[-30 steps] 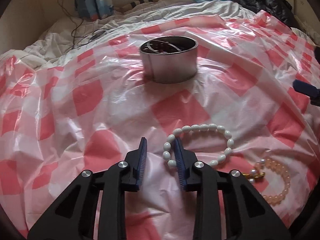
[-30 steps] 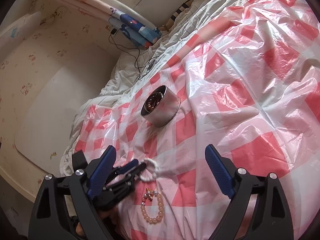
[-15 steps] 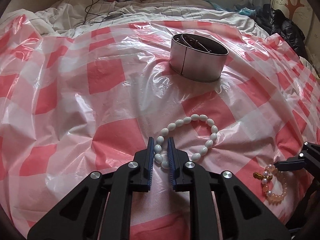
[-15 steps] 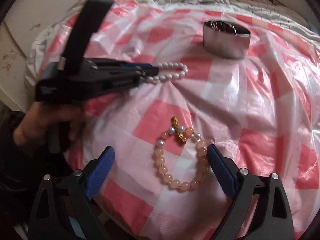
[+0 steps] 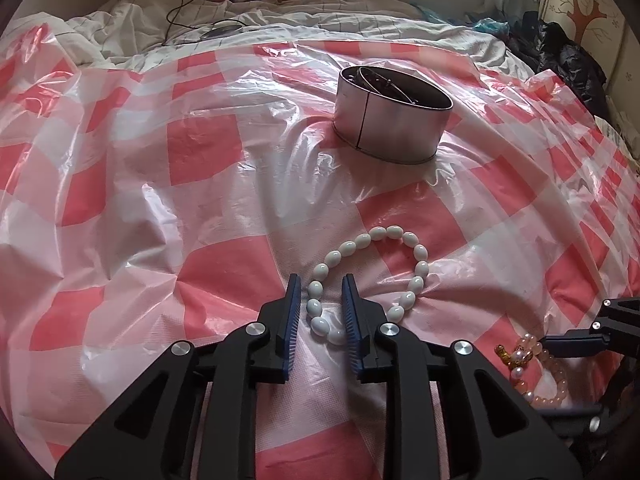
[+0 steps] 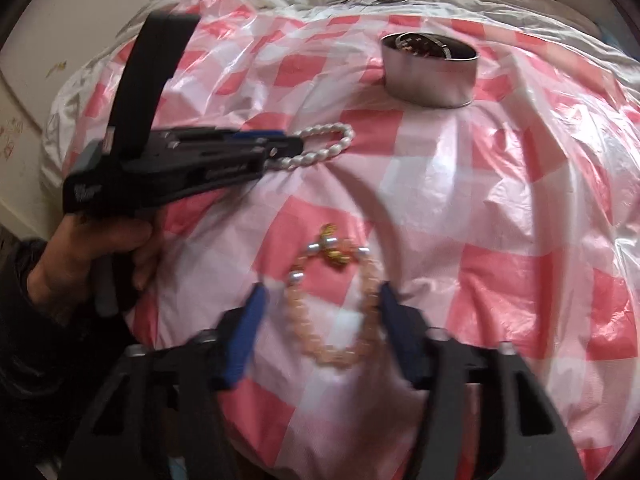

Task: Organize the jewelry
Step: 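Grasp the white bead bracelet with the left tool while the right tool grasps the pearl bracelet, then drop the white bead bracelet into the tin with the left tool while the right tool drops the pearls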

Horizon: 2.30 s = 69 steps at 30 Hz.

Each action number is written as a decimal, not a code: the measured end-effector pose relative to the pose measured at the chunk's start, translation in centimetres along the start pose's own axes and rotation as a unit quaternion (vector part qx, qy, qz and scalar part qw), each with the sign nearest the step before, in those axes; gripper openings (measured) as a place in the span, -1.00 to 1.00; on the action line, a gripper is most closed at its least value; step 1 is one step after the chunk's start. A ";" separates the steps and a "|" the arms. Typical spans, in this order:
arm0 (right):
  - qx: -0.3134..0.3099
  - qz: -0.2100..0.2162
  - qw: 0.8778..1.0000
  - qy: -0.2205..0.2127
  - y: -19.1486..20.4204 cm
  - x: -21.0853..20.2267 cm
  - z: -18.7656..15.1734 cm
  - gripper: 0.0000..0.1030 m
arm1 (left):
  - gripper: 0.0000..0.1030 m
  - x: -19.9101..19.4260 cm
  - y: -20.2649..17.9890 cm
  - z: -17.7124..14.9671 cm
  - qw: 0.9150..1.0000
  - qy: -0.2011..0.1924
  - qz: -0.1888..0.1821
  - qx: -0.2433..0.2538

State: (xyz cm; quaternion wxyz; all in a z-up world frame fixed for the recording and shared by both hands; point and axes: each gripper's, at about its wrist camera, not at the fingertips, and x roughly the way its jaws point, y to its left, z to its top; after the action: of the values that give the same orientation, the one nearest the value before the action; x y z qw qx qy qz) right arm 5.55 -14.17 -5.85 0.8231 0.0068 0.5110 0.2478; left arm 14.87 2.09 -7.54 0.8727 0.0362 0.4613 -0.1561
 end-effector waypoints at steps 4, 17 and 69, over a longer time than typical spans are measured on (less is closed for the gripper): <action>0.088 0.061 0.993 -0.039 -3.3 -0.7 0.7 -0.68 | -0.56 0.1 -0.4 0.0 1.000 -0.001 0.007 0.007; 0.124 0.095 0.988 -0.019 -5.0 0.4 1.7 -0.33 | -0.53 0.1 -0.4 0.0 1.000 -0.002 0.008 0.009; 0.285 0.430 0.812 -0.273 -12.9 -6.9 -0.7 -0.83 | -0.87 -5.6 -1.9 2.7 0.984 -0.093 -0.146 -0.053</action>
State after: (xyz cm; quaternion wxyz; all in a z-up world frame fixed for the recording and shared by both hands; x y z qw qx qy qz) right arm 7.72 -28.55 -3.77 0.6993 0.5280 0.2575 0.4073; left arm 13.50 1.05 -1.21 0.8802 -0.0925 0.3863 -0.2596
